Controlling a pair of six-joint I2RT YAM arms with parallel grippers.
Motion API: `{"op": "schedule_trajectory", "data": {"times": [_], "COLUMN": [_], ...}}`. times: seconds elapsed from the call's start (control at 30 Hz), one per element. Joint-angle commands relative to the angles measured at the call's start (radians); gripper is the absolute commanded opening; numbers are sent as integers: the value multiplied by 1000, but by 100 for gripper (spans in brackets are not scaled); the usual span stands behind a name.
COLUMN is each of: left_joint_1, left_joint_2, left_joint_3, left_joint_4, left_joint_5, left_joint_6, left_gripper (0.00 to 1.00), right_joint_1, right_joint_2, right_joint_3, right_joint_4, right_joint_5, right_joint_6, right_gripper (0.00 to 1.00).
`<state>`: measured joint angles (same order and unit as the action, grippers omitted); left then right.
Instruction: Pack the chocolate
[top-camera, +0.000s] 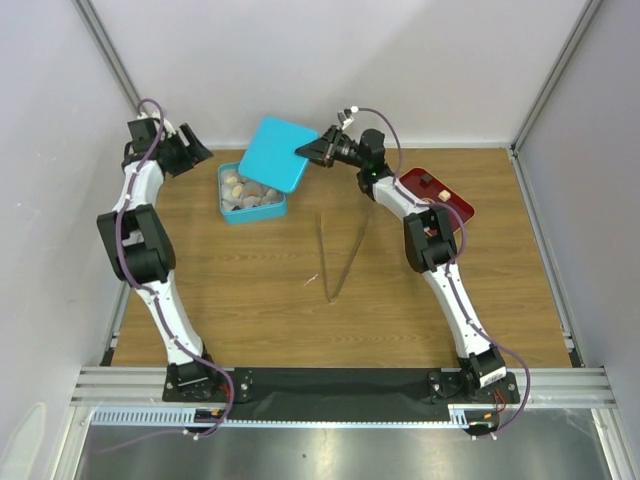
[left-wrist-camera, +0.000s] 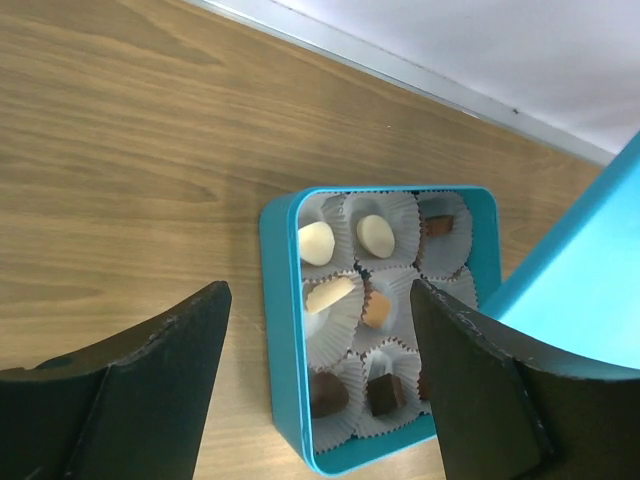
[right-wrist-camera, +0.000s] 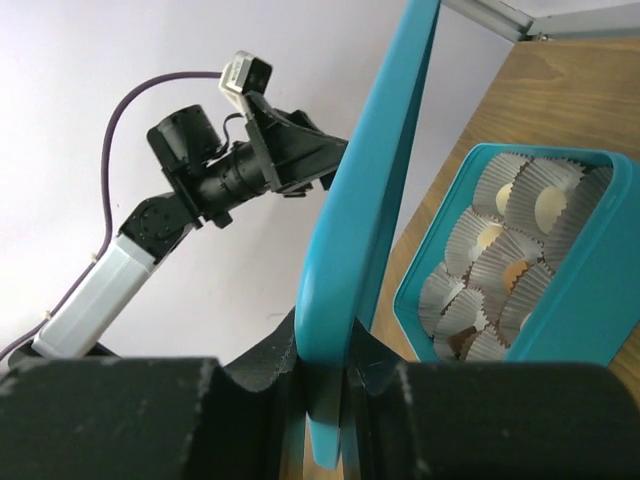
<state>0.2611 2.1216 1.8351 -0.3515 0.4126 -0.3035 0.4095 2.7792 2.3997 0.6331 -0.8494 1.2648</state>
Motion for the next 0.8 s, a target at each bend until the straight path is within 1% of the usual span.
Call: {"op": "schedule_trajectory", "data": {"times": [0.0,0.03,0.07,0.1,0.13,0.17,0.3,0.47,0.6,0.63,0.67,0.7,0.77], "left_joint_1": [-10,-11,-13,-14,-16,-17,-23,-33,-48,-55,-59,-60,-62], "left_joint_2": [67,92,112,159,182,202,268,342,362,357,345,337,299], "left_joint_3": [70,84,96,137,163,205,243,332,346,343,340,336,293], "left_joint_4": [14,28,29,23,-16,-36,-55,-79,-131,-145,-161,-185,-191], "left_joint_5": [67,99,123,141,164,172,210,278,272,264,237,224,194], "left_joint_6": [30,32,30,35,41,53,60,60,95,127,142,158,185], "left_gripper": [79,79,79,79,77,77,73,72,66,65,63,59,56], "right_joint_1": [11,12,12,12,12,12,15,15,17,18,18,18,20], "right_joint_2": [42,54,80,89,97,105,95,105,108,106,106,106,96], "right_joint_3": [70,70,75,78,96,105,118,105,82,78,76,76,67], "right_joint_4": [63,117,144,170,194,186,108,122,148,158,168,175,177], "right_joint_5": [-33,-43,-49,-56,-77,-88,-134,-177,-191,-194,-195,-200,-206], "right_joint_6": [14,36,91,109,123,114,47,57,73,87,94,99,100], "right_gripper": [0,0,0,0,0,0,0,0,0,0,0,0,0]}}
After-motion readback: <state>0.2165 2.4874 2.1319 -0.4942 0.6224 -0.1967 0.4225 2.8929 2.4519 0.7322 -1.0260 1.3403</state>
